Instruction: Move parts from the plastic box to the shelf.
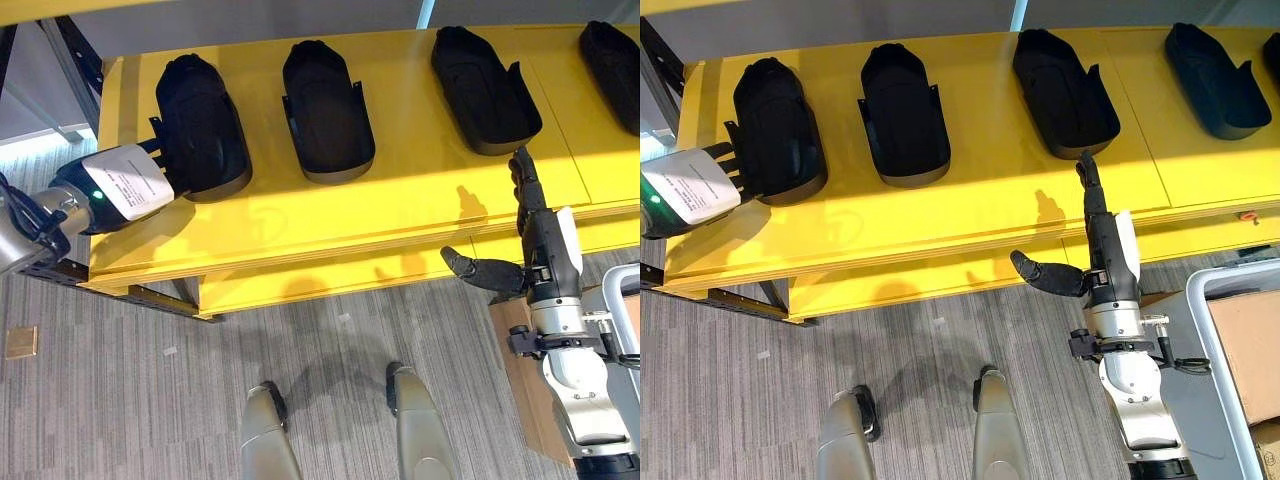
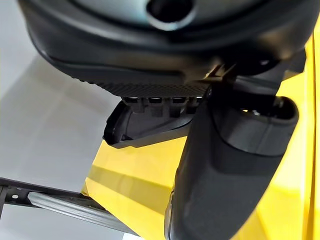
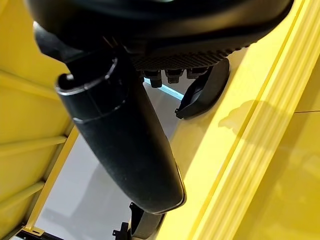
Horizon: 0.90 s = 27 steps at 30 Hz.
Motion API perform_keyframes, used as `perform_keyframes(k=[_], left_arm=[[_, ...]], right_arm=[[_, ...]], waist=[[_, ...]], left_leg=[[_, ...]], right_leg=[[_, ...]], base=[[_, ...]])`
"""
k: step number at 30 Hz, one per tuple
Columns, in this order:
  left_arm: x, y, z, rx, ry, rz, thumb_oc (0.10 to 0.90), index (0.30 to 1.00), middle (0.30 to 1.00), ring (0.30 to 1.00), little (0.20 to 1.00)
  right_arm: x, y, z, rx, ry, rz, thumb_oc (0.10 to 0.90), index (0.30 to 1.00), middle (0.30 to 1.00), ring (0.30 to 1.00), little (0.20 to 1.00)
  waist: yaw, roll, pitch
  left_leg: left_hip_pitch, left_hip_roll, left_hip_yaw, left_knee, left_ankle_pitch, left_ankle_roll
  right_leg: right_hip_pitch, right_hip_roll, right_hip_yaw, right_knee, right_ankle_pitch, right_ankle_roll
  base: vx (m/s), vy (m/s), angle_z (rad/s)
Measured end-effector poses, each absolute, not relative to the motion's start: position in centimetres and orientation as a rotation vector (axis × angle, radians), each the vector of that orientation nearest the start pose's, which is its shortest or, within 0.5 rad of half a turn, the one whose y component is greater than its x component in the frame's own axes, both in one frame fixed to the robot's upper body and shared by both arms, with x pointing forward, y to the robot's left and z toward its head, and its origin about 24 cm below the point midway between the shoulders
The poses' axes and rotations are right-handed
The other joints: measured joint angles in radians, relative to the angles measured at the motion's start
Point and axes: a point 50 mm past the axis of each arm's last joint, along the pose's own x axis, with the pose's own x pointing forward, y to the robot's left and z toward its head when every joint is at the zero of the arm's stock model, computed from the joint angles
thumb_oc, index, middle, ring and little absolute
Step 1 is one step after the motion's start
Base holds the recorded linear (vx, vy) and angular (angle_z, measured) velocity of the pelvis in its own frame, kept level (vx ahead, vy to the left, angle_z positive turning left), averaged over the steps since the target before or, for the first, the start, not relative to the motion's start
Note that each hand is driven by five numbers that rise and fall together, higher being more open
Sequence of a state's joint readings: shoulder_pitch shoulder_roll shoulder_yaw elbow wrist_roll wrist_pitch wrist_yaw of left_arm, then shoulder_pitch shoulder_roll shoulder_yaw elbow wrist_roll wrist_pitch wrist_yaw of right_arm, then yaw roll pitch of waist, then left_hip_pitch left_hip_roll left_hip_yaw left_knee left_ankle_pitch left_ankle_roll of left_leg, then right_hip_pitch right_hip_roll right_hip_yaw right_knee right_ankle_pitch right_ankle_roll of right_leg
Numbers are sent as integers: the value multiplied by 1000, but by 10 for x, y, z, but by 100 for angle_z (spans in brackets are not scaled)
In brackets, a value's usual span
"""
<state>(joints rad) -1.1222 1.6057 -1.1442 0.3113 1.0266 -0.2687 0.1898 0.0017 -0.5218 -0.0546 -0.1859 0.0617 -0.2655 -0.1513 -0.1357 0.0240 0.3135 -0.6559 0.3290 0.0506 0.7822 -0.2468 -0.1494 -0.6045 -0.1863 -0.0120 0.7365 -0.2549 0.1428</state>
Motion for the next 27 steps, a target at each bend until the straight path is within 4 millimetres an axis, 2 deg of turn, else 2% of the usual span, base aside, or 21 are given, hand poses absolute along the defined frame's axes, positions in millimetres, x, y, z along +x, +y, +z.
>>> perform_keyframes(k=[10, 15, 27], left_arm=[[295, 326, 258, -3481, 234, 418, 900, 1000, 1000, 1000, 1000], [291, 332, 258, -3458, 177, 429, 900, 1000, 1000, 1000, 1000], [292, 334, 260, -3414, 125, 443, 900, 1000, 1000, 1000, 1000]], right_arm=[[242, -230, 140, -429, -487, -81, 900, 1000, 1000, 1000, 1000], [242, -230, 141, -433, -492, -77, 900, 1000, 1000, 1000, 1000], [242, -230, 141, -434, -490, -78, 900, 1000, 1000, 1000, 1000]], waist=[[-1, 6, 2], [-1, 23, 11], [-1, 24, 11]], left_leg=[[0, -1, 4, -3, 0, 0], [0, -1, 6, -4, 0, 0], [0, -1, 9, -4, 0, 0]], right_leg=[[-4, -1, 3, 0, 0, 0], [-6, -1, 4, 0, 0, 0], [-10, -1, 7, 3, 0, 0]], base=[[0, 0, 0], [0, 0, 0], [0, 1, 0]])
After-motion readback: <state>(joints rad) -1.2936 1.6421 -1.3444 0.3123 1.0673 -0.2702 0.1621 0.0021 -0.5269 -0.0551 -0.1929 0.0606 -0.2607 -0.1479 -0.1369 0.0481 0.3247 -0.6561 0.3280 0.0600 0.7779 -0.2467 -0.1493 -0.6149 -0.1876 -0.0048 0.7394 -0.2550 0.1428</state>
